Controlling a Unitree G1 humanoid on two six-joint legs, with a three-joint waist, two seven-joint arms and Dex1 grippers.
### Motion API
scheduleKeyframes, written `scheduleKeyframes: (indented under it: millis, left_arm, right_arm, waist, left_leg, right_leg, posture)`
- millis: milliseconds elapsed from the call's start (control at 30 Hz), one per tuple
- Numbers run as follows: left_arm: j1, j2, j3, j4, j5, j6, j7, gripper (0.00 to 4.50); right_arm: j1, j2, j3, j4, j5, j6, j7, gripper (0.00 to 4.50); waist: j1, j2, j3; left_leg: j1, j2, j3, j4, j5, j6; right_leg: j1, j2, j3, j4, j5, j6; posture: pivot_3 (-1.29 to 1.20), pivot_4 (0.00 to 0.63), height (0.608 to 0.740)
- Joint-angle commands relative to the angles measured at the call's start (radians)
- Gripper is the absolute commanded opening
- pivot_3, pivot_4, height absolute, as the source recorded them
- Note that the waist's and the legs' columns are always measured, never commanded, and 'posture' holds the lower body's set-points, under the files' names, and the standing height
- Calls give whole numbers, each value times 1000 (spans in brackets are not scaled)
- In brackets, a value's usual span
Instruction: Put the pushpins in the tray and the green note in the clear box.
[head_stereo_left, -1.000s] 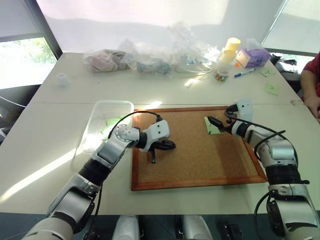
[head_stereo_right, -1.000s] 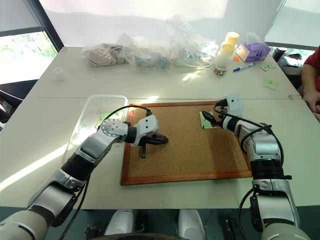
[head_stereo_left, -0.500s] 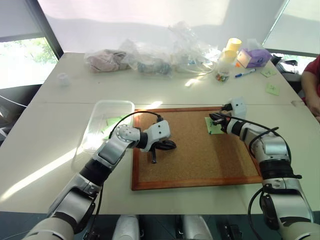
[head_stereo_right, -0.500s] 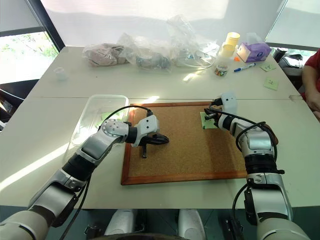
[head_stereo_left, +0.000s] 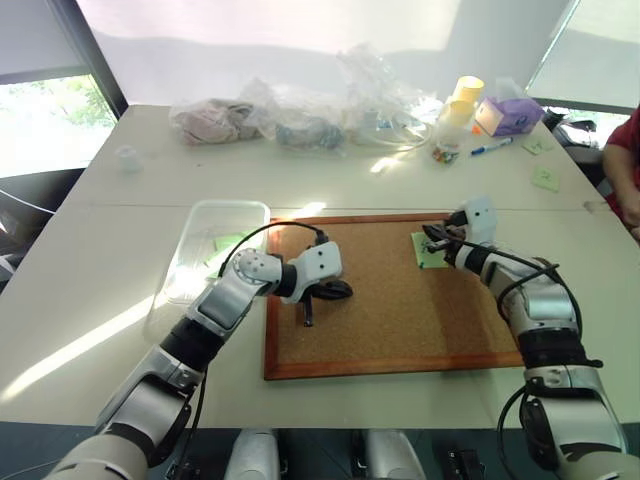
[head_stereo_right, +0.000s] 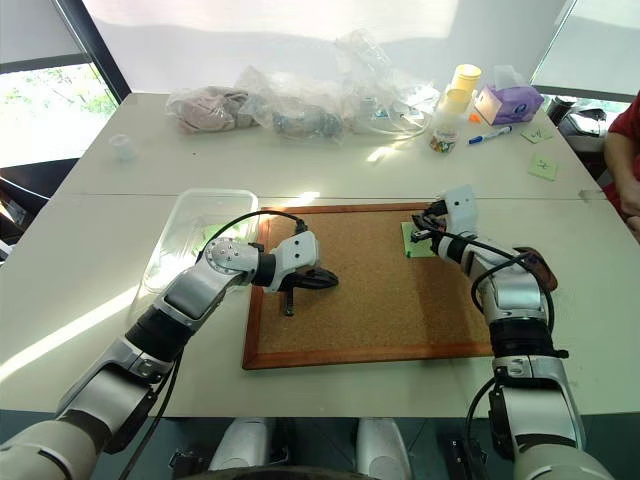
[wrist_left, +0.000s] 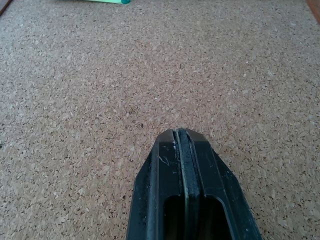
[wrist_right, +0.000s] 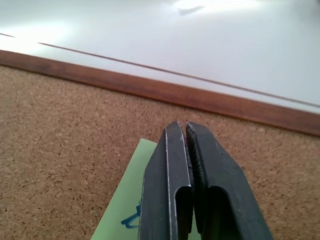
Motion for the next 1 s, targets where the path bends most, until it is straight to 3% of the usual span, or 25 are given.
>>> scheduleKeyframes:
  millis: [33, 267, 633, 1000]
  left_arm:
    - [15, 10, -29, 46, 39, 35, -4, 0]
    - [12, 2, -27, 50, 37, 32, -6, 0]
    - [17, -4, -22, 42, 35, 25, -5, 0]
    - [3, -19, -29, 67, 41, 5, -19, 0]
  right_arm:
    - [-15, -14, -61, -50, -11, -62, -33, 16]
    - [56, -15, -153, -138, 1, -77, -106, 16]
    - [484, -23, -477, -568, 165, 209, -203, 16]
    - [503, -32, -498, -444, 169, 240, -207, 16]
  waist:
    - [0, 0, 0]
    - [1, 0, 0]
    - [2, 5, -3]
    - [3, 8, -5]
  left_leg:
    - [1, 0, 0, 0, 0, 0]
    - [4, 0, 0, 0, 0, 0]
    - [6, 0, -4, -1, -3, 5]
    - [6, -1, -4, -1, -4, 6]
  right_leg:
    - [1, 0, 0, 0, 0, 0]
    - [3, 0, 0, 0, 0, 0]
    - [5, 0, 1, 0, -2, -3]
    - [6, 0, 1, -1, -2, -3]
  posture:
    - [0, 150, 737]
    - [0, 150, 737]
    - [0, 150, 737]
    - [0, 150, 737]
